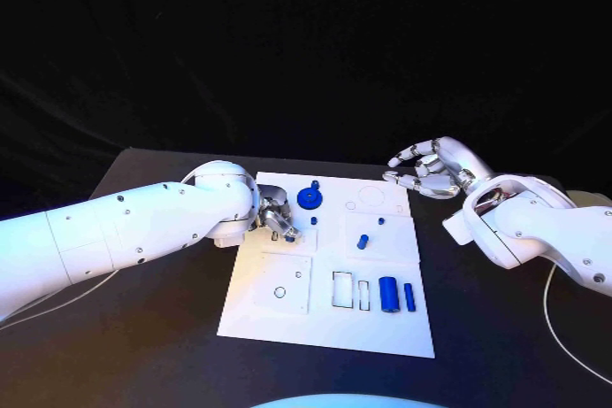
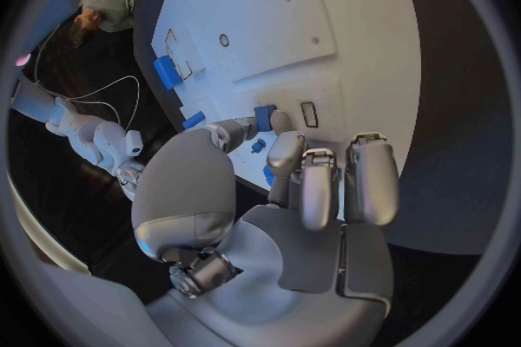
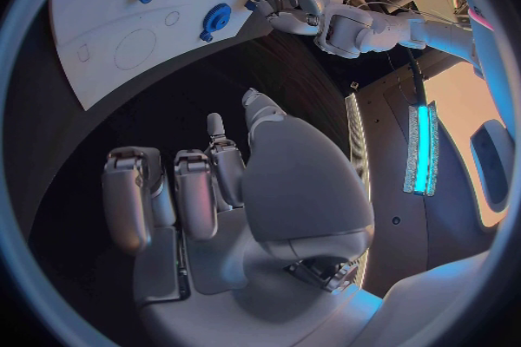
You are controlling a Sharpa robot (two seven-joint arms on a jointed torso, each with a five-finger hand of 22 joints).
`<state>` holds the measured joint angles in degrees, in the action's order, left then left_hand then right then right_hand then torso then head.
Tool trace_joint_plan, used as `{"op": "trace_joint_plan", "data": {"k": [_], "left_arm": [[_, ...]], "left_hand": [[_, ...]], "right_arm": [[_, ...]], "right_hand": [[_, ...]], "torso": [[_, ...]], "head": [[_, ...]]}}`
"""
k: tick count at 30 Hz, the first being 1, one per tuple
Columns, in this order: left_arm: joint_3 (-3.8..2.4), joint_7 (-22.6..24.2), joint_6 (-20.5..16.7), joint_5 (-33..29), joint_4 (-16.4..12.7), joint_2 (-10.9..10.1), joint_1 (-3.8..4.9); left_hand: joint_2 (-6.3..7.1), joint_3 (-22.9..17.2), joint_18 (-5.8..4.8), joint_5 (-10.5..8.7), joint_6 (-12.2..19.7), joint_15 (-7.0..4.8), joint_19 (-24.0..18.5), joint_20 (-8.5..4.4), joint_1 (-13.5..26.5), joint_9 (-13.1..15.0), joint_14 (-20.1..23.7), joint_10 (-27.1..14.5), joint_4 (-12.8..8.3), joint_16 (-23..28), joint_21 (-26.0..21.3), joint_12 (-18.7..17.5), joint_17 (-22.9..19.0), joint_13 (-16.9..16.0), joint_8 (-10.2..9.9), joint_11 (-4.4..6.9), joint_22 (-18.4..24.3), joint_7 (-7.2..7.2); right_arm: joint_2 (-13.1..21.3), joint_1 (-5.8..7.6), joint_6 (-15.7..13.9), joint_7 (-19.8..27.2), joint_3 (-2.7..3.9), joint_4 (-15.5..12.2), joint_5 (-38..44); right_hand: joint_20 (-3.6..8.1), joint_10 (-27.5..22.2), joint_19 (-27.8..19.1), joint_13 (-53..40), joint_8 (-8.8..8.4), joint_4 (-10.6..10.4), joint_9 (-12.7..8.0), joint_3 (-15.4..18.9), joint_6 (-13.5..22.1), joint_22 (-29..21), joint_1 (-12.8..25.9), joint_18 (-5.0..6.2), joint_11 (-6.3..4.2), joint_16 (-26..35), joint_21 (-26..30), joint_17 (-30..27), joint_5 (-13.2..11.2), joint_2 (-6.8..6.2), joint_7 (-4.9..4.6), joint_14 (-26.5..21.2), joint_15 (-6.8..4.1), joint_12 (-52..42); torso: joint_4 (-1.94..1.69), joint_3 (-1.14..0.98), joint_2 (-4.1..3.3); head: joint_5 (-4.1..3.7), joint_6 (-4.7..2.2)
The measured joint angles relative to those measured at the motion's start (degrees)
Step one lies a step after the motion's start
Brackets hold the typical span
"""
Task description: Assemble the parts on the task board
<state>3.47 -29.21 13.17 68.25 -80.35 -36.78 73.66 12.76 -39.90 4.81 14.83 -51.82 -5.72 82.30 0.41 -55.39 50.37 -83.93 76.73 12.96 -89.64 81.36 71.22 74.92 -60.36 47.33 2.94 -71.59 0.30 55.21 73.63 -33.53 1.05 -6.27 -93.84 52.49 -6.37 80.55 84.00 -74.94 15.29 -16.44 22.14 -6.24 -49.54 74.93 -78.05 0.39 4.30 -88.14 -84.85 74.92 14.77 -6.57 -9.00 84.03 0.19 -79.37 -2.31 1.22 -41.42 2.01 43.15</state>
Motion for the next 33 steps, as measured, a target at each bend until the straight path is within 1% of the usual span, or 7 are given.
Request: {"op": "trace_joint_plan", "data": {"k": [7, 8, 11, 13, 15, 21, 33], "left_arm": [[0.0, 0.0, -0.1, 0.0, 0.2, 0.0, -0.02], [0.01, 0.0, -0.1, 0.0, 0.3, 0.0, -0.02], [0.02, 0.0, -0.2, 0.0, 0.4, 0.0, -0.03], [0.02, 0.0, -0.2, 0.0, 0.4, 0.0, -0.04], [0.02, 0.0, -0.3, 0.0, 0.4, 0.0, -0.04], [0.03, 0.0, -0.4, 0.0, 0.4, 0.0, -0.06], [0.04, 0.0, -0.4, -0.1, 0.3, -0.1, -0.08]], "left_hand": [[-0.38, 1.5, 0.0, 0.0, -0.2, 0.0, 0.0, 0.0, 0.4, 0.0, 0.0, 0.0, 1.5, 0.0, 0.0, 0.0, 0.0, 0.1, -0.1, 0.0, 0.0, 0.19], [-0.76, 2.0, 0.0, 0.0, -0.2, 0.0, 0.0, 0.0, 0.8, 0.0, 0.0, 0.0, 1.8, 0.0, 0.0, 0.0, 0.0, 0.1, -0.1, 0.0, 0.0, 0.19], [-0.6, 2.9, 0.0, 0.0, -0.2, 0.0, 0.0, 0.0, 0.9, 0.0, 0.0, 0.0, 2.6, 0.0, 0.0, 0.0, 0.0, 0.1, -0.1, 0.0, 0.0, 0.19], [-0.75, 4.2, 0.0, -0.02, -0.2, 0.0, 0.0, 0.0, 1.7, 0.0, 0.0, 0.0, 3.2, 0.0, 0.0, 0.2, 0.0, 0.1, -0.1, 0.0, 0.0, 0.18], [-0.98, 5.7, 0.0, -0.25, -0.2, 0.0, 0.0, 0.0, 2.3, -0.1, 0.0, 0.0, 3.6, 0.0, 0.0, 0.2, 0.0, 0.1, -0.1, 0.0, 0.0, 0.18], [-1.44, 7.9, 0.0, -0.25, -0.2, 0.0, 0.0, 0.0, 3.4, -0.1, 0.0, 0.0, 3.8, 0.0, 0.0, 0.2, 0.0, 0.2, -0.1, -0.01, 0.0, 0.18], [-1.44, 9.0, 0.0, -0.23, -0.2, 0.01, 0.0, 0.01, 3.4, -0.2, 0.0, 0.0, 3.6, 0.0, 0.0, 0.2, 0.0, 0.2, -0.1, -0.01, -0.1, 0.17]], "right_arm": [[0.0, 0.0, 0.0, 0.0, 0.0, 0.0, 0.0], [0.0, 0.0, 0.0, 0.0, 0.0, 0.0, 0.0], [0.1, 0.0, 0.0, 0.0, 0.0, 0.0, 0.0], [0.1, 0.0, 0.0, 0.0, 0.0, 0.0, 0.0], [0.1, 0.0, 0.0, 0.0, 0.0, 0.0, 0.0], [0.1, 0.0, 0.0, 0.1, 0.0, 0.0, 0.0], [0.1, 0.0, 0.0, 0.1, 0.0, 0.1, 0.0]], "right_hand": [[0.0, 0.0, 0.0, 0.0, 0.0, -0.1, 0.0, 0.1, 0.0, 0.0, 0.7, 0.0, 0.0, 0.0, 0.0, 0.0, 0.0, 0.25, 0.0, 0.0, 0.0, 0.0], [0.0, 0.0, 0.0, 0.0, 0.0, -0.2, 0.0, 0.2, 0.0, 0.0, 1.1, 0.0, 0.0, 0.0, 0.0, 0.0, 0.0, 0.15, 0.0, 0.0, 0.0, 0.0], [0.0, 0.0, 0.0, 0.0, 0.0, -0.2, 0.0, 0.2, 0.0, 0.0, 1.1, 0.0, 0.0, 0.0, 0.0, 0.0, 0.0, 0.22, 0.0, 0.0, 0.0, 0.0], [0.0, 0.0, 0.0, 0.0, 0.23, -0.2, 0.0, 0.2, 0.0, 0.0, 1.4, 0.0, 0.0, 0.0, 0.0, 0.0, 0.0, 0.47, 0.0, 0.0, 0.0, 0.0], [0.0, 0.0, 0.0, 0.0, 0.23, -0.2, 0.0, 0.2, 0.0, 0.0, 1.6, 0.0, 0.0, 0.0, 0.2, 0.0, 0.0, 0.22, 0.0, 0.0, 0.0, 0.0], [0.0, 0.0, 0.0, 0.0, 0.22, -0.2, 0.0, 0.2, 0.0, 0.0, 1.9, 0.0, 0.0, 0.1, 0.2, 0.0, 0.0, 0.39, 0.0, 0.0, 0.0, 0.0], [0.0, 0.0, 0.0, 0.0, 0.22, -0.3, 0.0, 0.3, 0.0, 0.0, 2.3, 0.0, 0.0, 0.2, 0.2, 0.0, 0.0, 0.31, 0.0, 0.0, 0.0, 0.0]], "torso": [[0.0, -0.01, -0.02], [0.01, 0.0, -0.02], [0.03, 0.0, -0.02], [0.04, 0.0, -0.02], [0.04, 0.0, -0.03], [0.0, 0.0, -0.03], [0.01, 0.01, -0.01]], "head": [[-0.01, -0.06], [-0.02, -0.07], [-0.04, -0.1], [-0.04, -0.13], [-0.08, -0.14], [-0.12, -0.14], [-0.15, -0.07]]}}
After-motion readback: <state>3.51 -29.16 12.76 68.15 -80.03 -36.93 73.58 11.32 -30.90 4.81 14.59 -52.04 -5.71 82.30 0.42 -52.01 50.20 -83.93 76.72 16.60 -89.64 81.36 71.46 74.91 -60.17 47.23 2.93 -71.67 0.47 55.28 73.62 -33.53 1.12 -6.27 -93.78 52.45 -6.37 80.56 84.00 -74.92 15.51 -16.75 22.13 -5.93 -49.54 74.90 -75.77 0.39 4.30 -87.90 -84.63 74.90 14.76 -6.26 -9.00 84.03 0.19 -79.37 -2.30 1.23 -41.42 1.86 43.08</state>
